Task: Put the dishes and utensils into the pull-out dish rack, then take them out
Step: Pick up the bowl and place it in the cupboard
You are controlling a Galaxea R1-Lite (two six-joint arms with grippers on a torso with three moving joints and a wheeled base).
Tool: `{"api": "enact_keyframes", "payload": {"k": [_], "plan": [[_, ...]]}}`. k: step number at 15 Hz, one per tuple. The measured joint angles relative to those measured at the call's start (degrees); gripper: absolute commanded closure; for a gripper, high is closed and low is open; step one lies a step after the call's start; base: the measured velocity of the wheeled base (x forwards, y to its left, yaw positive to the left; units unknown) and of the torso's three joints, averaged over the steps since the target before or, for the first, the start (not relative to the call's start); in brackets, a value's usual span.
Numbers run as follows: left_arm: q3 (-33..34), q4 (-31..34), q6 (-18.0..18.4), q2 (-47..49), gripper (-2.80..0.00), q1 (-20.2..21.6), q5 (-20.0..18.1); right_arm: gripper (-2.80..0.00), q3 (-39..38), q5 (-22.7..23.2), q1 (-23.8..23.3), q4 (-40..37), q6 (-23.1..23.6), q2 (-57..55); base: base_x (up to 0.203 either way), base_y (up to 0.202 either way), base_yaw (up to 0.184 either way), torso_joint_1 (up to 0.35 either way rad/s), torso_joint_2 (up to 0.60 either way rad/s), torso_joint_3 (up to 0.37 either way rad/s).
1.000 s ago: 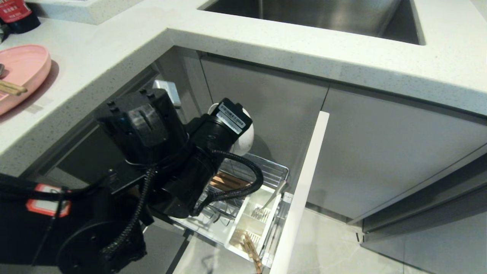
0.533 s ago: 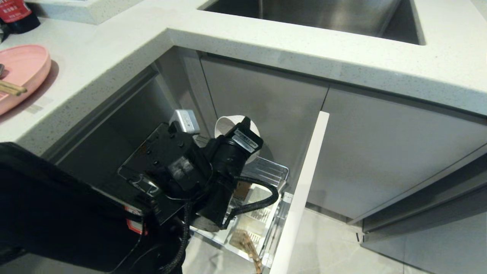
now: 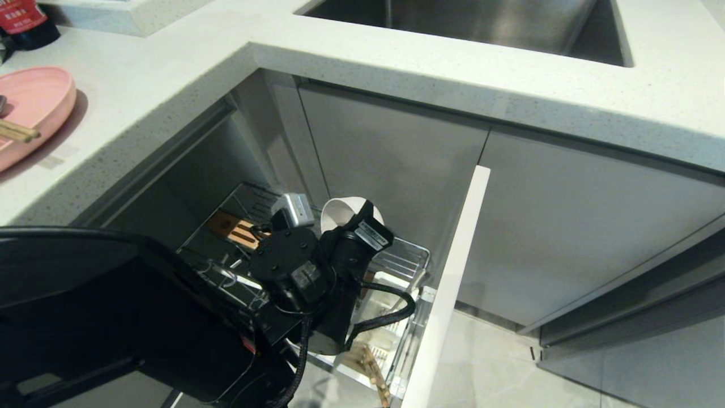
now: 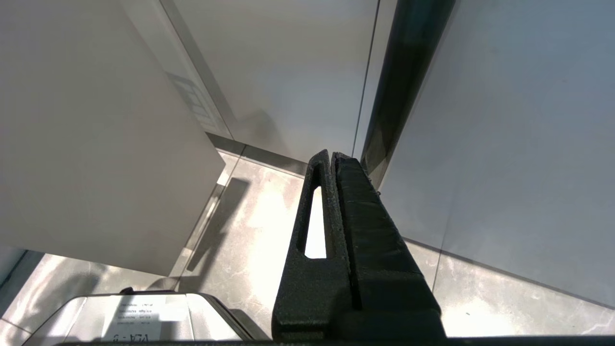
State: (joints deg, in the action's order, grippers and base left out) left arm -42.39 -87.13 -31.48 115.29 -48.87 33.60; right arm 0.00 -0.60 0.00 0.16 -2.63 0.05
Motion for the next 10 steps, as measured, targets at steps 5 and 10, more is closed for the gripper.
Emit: {"api": "enact_keyframes", "payload": {"k": [5,10], "plan": [[0.11,-0.08,-3.54,1.36,0.00,1.86,-0.37,0.00,0.00,-0.01,0.00,0.00,0.00,0.00,0.000,0.000,0.000,0.000,0.00,0.000],[0.00,-0.04,-5.73,-0.85,0.00,3.79,-3.08,0.00,0.00,0.00,0.00,0.00,0.00,0.00,0.000,0.000,0.000,0.000,0.00,0.000]]}}
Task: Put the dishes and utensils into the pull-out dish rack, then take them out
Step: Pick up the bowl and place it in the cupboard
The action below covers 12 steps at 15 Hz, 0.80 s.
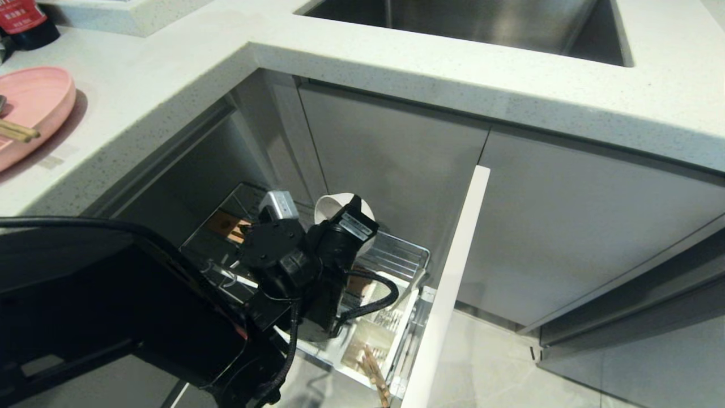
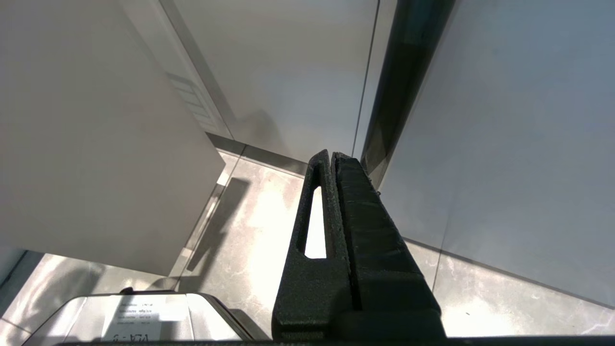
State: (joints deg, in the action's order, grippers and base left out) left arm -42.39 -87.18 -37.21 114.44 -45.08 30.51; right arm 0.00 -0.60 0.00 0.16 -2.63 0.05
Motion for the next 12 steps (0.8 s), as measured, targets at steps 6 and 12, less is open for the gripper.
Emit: {"api": "enact_keyframes", "payload": {"k": [6,12], "plan": [[0.11,-0.01,-6.23,-3.29,0.00,3.70,-4.06,0.00,0.00,0.02,0.00,0.00,0.00,-0.01,0.000,0.000,0.000,0.000,0.00,0.000],[1.27,-0.01,-12.06,-3.27,0.00,4.09,-4.08,0.00,0.00,0.02,0.00,0.00,0.00,0.00,0.000,0.000,0.000,0.000,0.00,0.000]]}}
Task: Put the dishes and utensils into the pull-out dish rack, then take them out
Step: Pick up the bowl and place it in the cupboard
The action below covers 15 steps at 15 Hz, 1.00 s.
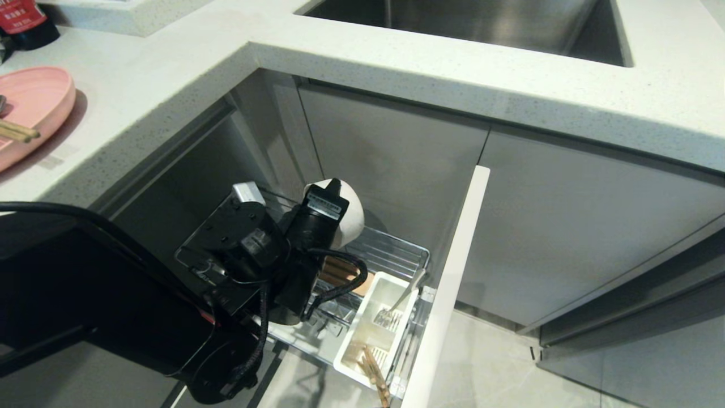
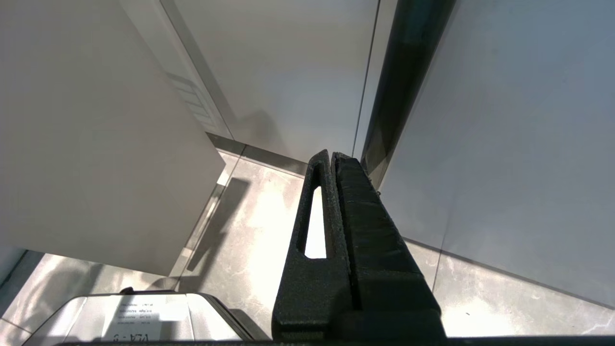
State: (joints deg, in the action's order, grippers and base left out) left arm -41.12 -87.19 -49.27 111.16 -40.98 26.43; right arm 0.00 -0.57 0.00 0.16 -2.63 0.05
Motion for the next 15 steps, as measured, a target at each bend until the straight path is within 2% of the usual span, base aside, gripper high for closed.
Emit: {"api": "enact_keyframes", "payload": {"k": [5,10,15], "plan": [[-0.09,0.01,-1.81,2.35,0.00,0.44,-0.40,0.00,0.00,-0.02,0.00,0.00,0.01,0.00,0.000,0.000,0.000,0.000,0.00,0.000],[-0.28,-0.08,-4.48,3.86,0.00,1.55,-4.05,0.00,0.00,-0.02,-0.02,0.00,0.00,0.00,0.000,0.000,0.000,0.000,0.00,0.000],[-0.71,-0.16,-6.13,4.84,0.00,2.26,-4.36,0.00,0.00,0.00,0.00,0.00,0.00,0.00,0.000,0.000,0.000,0.000,0.00,0.000]]}}
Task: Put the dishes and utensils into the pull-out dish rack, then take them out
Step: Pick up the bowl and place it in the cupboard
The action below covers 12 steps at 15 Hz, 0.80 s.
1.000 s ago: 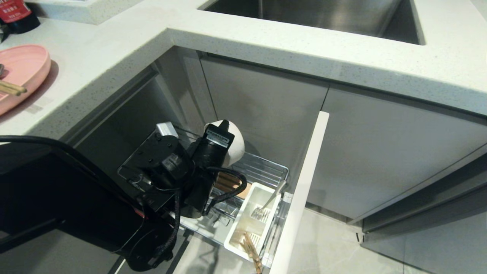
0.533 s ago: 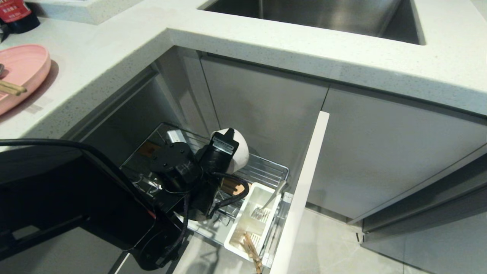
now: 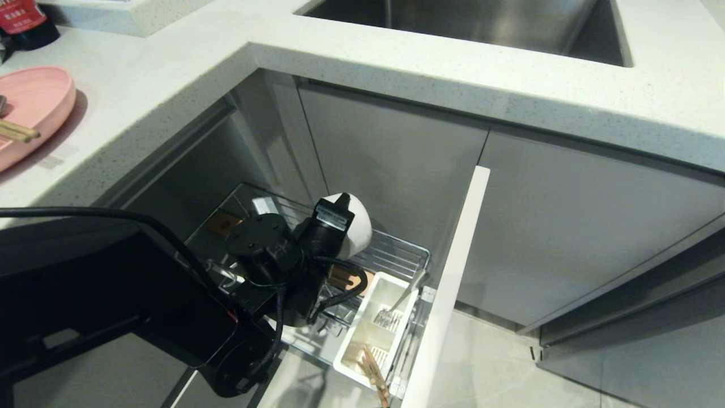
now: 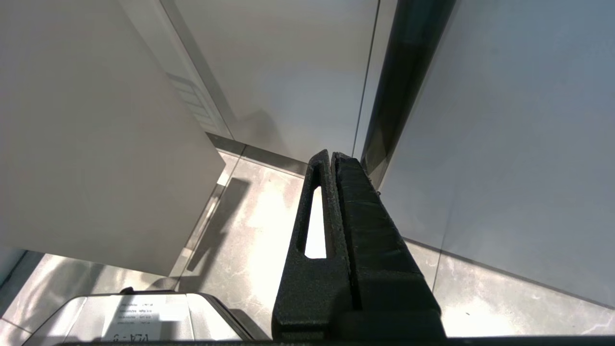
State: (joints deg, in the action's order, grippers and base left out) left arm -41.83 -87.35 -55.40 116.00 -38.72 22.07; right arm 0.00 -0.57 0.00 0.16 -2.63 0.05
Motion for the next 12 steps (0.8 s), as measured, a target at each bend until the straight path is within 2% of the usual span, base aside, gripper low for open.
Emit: {"api": "enact_keyframes", "payload": {"k": [5,12], "plan": [[0.02,0.13,-0.25,-0.21,0.00,0.20,-0.74,0.00,0.00,-0.02,0.00,0.00,0.00,0.00,0.000,0.000,0.000,0.000,0.00,0.000],[0.54,0.01,-2.34,0.35,0.00,0.19,-0.21,0.00,0.00,-0.02,0.00,0.00,0.00,0.00,0.000,0.000,0.000,0.000,0.00,0.000]]}}
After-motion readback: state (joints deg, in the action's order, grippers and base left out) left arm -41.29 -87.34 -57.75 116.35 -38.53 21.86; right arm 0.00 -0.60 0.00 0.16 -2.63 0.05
